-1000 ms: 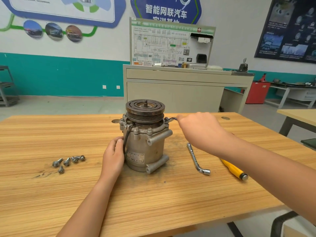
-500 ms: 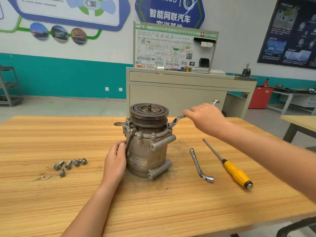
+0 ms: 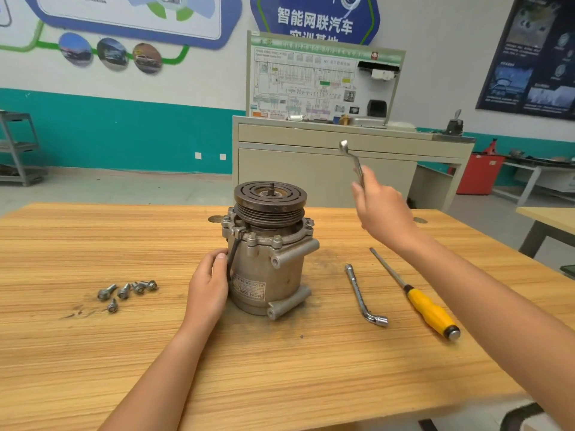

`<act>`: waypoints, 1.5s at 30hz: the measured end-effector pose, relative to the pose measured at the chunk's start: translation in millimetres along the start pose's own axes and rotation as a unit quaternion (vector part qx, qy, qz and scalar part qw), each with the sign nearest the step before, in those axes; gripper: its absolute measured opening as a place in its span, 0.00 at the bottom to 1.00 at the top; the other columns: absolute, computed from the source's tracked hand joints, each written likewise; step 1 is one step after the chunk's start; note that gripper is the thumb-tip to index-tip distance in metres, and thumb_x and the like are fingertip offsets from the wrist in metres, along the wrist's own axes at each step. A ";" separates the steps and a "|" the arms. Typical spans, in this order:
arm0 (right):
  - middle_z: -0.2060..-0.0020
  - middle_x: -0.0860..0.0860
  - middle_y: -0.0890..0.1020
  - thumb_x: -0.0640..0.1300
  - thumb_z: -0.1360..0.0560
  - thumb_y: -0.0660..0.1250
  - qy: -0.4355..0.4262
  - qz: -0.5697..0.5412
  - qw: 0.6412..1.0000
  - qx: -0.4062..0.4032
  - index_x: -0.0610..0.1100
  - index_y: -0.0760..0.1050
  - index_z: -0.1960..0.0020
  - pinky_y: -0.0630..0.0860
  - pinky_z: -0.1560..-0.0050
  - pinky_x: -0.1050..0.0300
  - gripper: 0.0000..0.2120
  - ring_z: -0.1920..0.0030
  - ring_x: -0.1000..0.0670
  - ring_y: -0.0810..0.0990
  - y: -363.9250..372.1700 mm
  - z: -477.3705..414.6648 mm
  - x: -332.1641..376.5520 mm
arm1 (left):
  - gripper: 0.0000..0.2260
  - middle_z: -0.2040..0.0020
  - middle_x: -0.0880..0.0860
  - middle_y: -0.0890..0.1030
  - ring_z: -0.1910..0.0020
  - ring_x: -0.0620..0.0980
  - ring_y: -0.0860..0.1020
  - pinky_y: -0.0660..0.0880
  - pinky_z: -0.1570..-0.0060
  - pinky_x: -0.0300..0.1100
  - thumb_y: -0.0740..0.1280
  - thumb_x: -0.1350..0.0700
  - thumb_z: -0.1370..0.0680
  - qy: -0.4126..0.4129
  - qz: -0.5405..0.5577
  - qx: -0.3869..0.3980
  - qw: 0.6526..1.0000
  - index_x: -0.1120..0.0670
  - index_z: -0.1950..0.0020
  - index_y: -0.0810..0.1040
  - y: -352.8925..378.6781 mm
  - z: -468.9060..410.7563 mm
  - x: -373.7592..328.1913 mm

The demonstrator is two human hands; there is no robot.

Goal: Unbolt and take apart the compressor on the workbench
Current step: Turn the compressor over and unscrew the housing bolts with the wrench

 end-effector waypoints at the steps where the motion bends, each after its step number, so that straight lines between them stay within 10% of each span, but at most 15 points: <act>1: 0.68 0.47 0.74 0.46 0.19 0.50 0.003 0.031 0.999 0.032 0.44 0.63 0.34 0.69 0.67 0.52 0.15 0.64 0.41 0.76 -6.0 9.3 -1.0 | 0.08 0.53 0.39 0.74 0.48 0.41 0.71 0.61 0.61 0.19 0.55 0.57 0.18 0.001 0.000 0.000 1.000 0.49 0.46 0.73 0.1 0.2 -0.2; 10: 0.71 0.51 0.66 0.32 0.25 0.56 -0.071 0.237 0.950 0.192 0.43 0.56 0.30 0.60 0.72 0.56 0.25 0.67 0.47 0.69 -18.4 51.6 40.7 | 0.09 0.48 0.45 0.75 0.46 0.42 0.70 0.62 0.50 0.33 0.55 0.56 0.18 -0.011 0.002 0.006 1.000 0.50 0.44 0.73 -0.1 1.3 -1.3; 15: 0.58 0.47 0.78 0.30 0.26 0.58 -0.114 0.347 0.906 0.211 0.32 0.52 0.28 0.55 0.78 0.57 0.29 0.68 0.46 0.69 -20.5 39.8 63.9 | 0.10 0.48 0.46 0.76 0.46 0.43 0.71 0.63 0.49 0.35 0.55 0.56 0.18 -0.015 0.002 0.002 1.000 0.51 0.44 0.74 0.3 1.5 -1.9; 23: 0.73 0.52 0.66 0.34 0.24 0.54 -0.174 0.347 0.903 0.183 0.48 0.61 0.33 0.56 0.77 0.59 0.22 0.75 0.52 0.64 -22.3 9.6 18.0 | 0.08 0.50 0.42 0.75 0.46 0.41 0.70 0.62 0.49 0.34 0.55 0.56 0.18 -0.010 0.007 0.002 1.000 0.48 0.44 0.73 0.0 1.2 -1.2; 28: 0.57 0.48 0.80 0.31 0.25 0.56 -0.169 0.295 0.928 0.153 0.43 0.71 0.42 0.68 0.50 0.53 0.14 0.54 0.45 0.78 22.4 -27.1 10.9 | 0.09 0.50 0.44 0.76 0.46 0.42 0.71 0.62 0.54 0.29 0.55 0.57 0.18 -0.007 0.009 0.001 1.000 0.51 0.45 0.75 1.1 0.5 -0.7; 31: 0.45 0.47 0.80 0.30 0.26 0.55 -0.191 0.210 0.954 0.102 0.42 0.74 0.41 0.59 0.35 0.57 0.19 0.44 0.46 0.76 54.0 -41.9 21.1 | 0.09 0.52 0.41 0.75 0.46 0.43 0.71 0.62 0.56 0.26 0.55 0.58 0.18 0.000 0.007 -0.003 1.000 0.50 0.46 0.74 1.5 1.2 -0.6; 39: 0.64 0.43 0.79 0.43 0.19 0.54 0.001 -0.062 0.998 0.005 0.43 0.61 0.29 0.75 0.61 0.48 0.19 0.61 0.42 0.78 16.8 -24.8 10.4 | 0.09 0.54 0.39 0.74 0.47 0.42 0.71 0.63 0.59 0.25 0.55 0.57 0.18 0.001 0.003 -0.008 1.000 0.51 0.46 0.74 2.2 -1.9 0.3; 45: 0.63 0.51 0.74 0.42 0.21 0.55 -0.014 0.095 0.975 0.201 0.47 0.68 0.36 0.70 0.68 0.55 0.14 0.63 0.49 0.74 -20.0 30.4 23.6 | 0.09 0.52 0.43 0.76 0.48 0.42 0.71 0.64 0.56 0.28 0.55 0.57 0.18 -0.005 0.006 -0.001 1.000 0.50 0.46 0.74 1.4 -0.6 -1.5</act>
Point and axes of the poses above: each hand's wrist, its own z-axis away from the middle knuckle, its own y-axis out of the palm, x = y × z, the point moved 1 cm from there along -z, towards the middle knuckle
